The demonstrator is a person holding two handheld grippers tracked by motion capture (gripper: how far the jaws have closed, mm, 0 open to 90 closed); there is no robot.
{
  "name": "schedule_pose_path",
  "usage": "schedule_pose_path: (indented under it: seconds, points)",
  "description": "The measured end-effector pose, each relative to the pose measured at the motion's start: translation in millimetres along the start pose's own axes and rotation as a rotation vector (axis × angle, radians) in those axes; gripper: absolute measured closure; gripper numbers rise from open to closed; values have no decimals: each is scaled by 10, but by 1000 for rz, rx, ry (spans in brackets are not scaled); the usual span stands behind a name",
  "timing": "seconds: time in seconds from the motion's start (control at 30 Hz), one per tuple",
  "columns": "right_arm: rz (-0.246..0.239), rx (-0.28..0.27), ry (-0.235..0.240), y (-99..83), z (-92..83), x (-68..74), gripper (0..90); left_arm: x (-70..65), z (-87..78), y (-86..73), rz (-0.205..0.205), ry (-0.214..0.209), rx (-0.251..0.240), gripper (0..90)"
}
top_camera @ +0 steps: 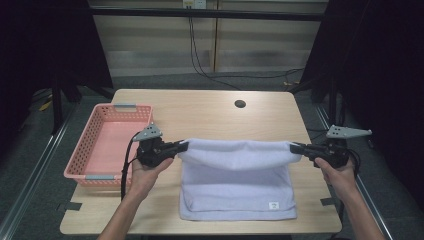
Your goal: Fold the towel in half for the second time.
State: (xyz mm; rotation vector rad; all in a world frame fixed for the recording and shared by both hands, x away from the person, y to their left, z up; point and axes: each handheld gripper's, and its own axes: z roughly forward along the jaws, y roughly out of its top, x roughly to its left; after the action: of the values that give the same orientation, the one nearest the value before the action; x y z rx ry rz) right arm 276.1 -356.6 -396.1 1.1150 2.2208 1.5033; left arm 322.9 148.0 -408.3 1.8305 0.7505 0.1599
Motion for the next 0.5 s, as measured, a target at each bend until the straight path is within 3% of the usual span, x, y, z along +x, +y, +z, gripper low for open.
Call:
schedule_pose_path:
  seconds: [0.27, 0.5]
  points:
    - [17, 30, 13, -216, -105, 84, 851, -125, -48, -219, -20, -14, 35, 840]
    - [16, 59, 24, -397, -158, 222, 850, -179, -125, -372, -12, -25, 73, 837]
